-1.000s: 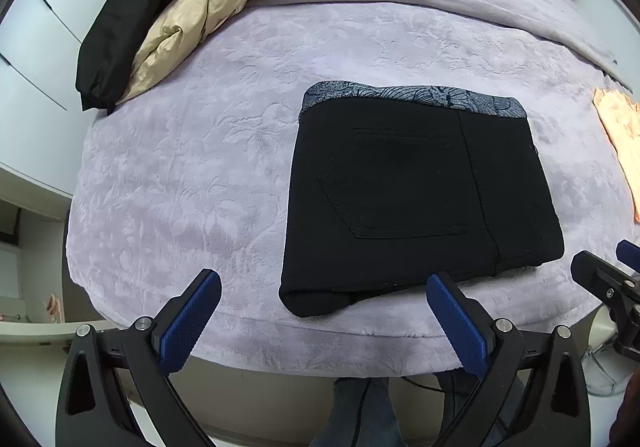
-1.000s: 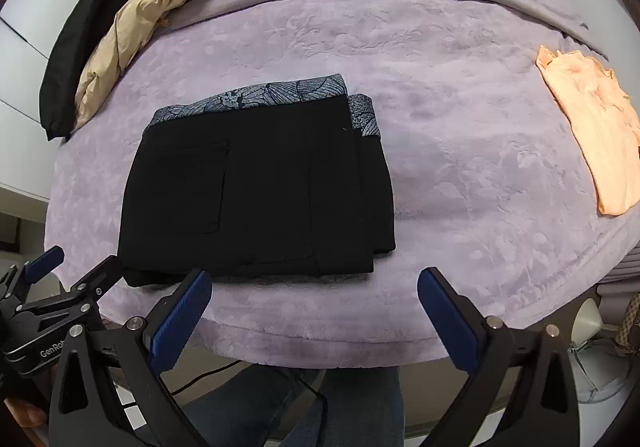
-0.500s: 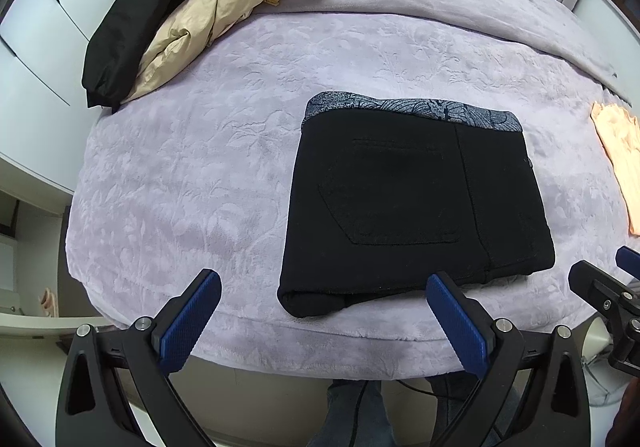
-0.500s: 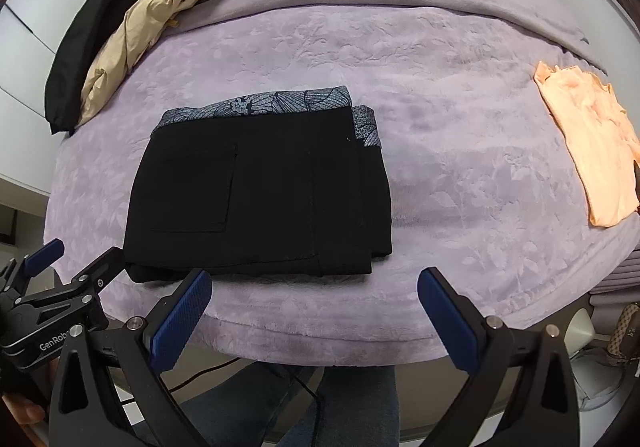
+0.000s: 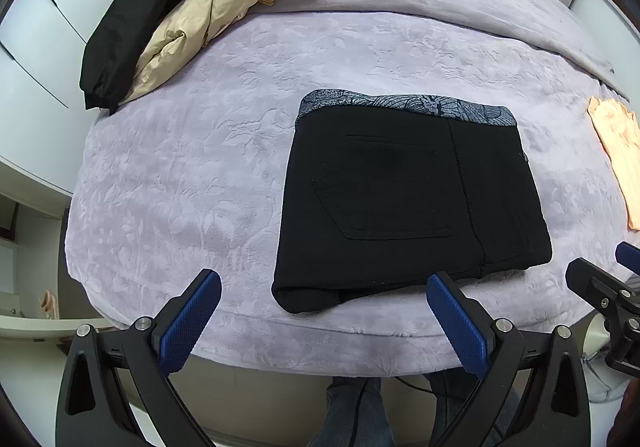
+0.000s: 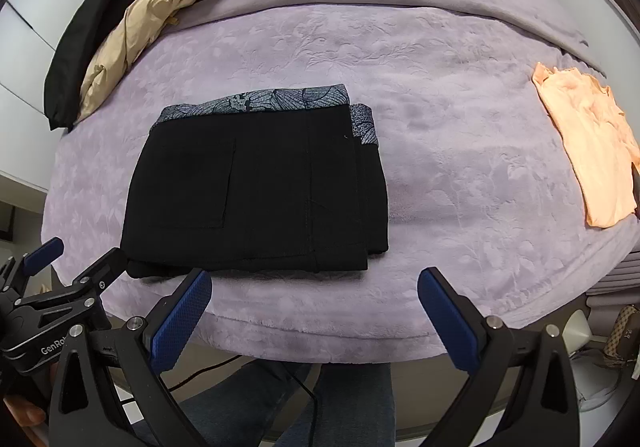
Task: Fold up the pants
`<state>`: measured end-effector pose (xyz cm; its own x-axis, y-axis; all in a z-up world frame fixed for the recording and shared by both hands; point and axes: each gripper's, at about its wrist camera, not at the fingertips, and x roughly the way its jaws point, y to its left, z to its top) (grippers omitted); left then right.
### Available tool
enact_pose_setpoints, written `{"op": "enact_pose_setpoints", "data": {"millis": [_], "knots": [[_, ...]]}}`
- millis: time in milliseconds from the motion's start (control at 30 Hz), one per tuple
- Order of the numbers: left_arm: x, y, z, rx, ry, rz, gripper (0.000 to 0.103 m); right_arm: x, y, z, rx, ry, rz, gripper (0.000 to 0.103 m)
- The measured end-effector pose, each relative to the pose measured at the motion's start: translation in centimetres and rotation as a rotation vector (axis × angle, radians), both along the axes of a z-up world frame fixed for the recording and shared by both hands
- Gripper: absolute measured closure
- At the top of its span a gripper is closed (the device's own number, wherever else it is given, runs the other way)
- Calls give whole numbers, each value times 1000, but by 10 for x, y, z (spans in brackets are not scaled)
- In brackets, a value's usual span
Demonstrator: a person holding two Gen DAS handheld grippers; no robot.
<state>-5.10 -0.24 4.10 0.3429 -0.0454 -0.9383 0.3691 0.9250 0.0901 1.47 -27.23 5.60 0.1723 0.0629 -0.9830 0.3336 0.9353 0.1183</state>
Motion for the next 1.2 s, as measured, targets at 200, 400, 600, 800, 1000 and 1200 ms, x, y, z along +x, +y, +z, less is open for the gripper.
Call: {"op": "enact_pose_setpoints", "data": {"millis": [200,400,600,800,1000,1200], "knots": [[-1,-1,0,0,-1,0,0,0,0,0,0,-1,0,0],[-2,-1,1,3,-6,-3,0,1,-2,1,-1,-3,2,0],[-2,-1,1,4,-8,-4,0,1,-2,1,-1,-4,3,0],[1,1,1,3,-4,5,0,0,0,1,-1,-3,2,0],[2,3,0,3,1,6,0,5,1,1,0,0,15,0],[2,4,-1,2,4,9,0,7,4,-1,-2,4,24,0]]}}
